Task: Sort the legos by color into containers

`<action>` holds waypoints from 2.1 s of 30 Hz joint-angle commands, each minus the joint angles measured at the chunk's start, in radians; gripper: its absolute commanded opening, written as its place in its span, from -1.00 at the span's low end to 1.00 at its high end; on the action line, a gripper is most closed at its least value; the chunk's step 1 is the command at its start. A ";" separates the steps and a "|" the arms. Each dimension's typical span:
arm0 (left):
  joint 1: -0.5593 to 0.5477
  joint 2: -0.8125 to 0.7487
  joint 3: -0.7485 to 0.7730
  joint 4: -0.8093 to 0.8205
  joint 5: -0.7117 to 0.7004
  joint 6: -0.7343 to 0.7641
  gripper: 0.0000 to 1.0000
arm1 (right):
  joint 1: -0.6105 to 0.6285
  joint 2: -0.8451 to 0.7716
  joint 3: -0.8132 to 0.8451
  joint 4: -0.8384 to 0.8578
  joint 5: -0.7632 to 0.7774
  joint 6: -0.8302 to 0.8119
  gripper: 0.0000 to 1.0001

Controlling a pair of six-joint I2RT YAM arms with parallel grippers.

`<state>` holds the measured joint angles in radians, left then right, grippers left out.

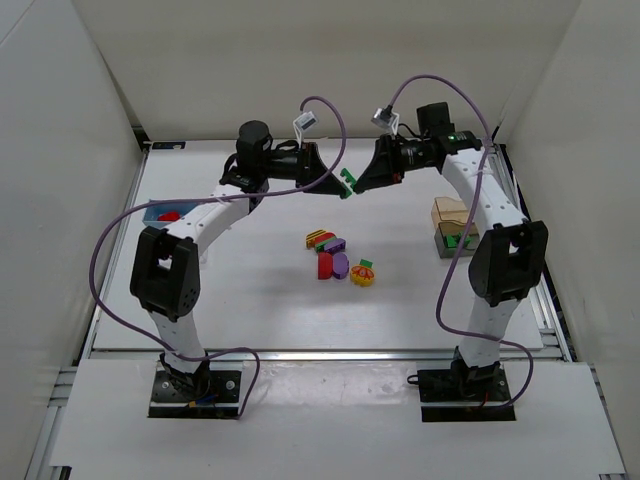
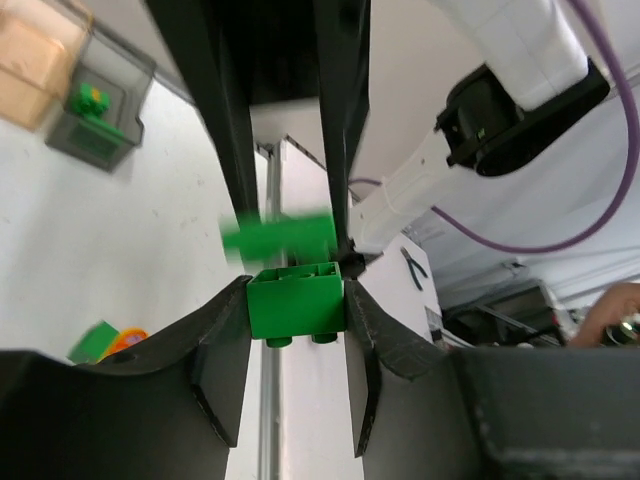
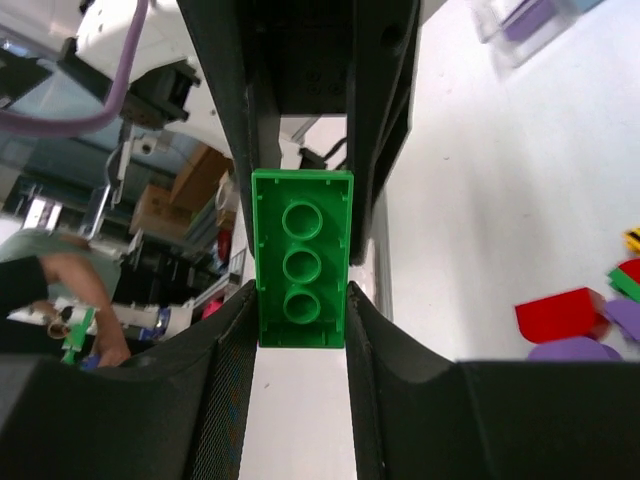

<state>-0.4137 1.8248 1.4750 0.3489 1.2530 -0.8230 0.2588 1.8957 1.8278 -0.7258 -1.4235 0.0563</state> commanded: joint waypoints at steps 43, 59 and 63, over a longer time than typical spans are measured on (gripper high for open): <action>-0.059 -0.016 0.369 -0.884 -0.624 0.774 -0.61 | -0.632 -0.144 -0.409 -0.052 1.236 -0.740 -0.90; -0.076 0.022 0.386 -0.881 -0.613 0.782 -0.58 | -0.592 -0.089 -0.381 0.034 1.269 -0.665 -0.18; -0.076 0.034 0.404 -0.884 -0.610 0.789 -0.58 | -0.589 -0.101 -0.383 0.032 1.272 -0.667 -0.04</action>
<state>-0.4839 1.8648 1.8297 -0.5282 0.6350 -0.0479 -0.3351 1.8030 1.4101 -0.7052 -0.1585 -0.6243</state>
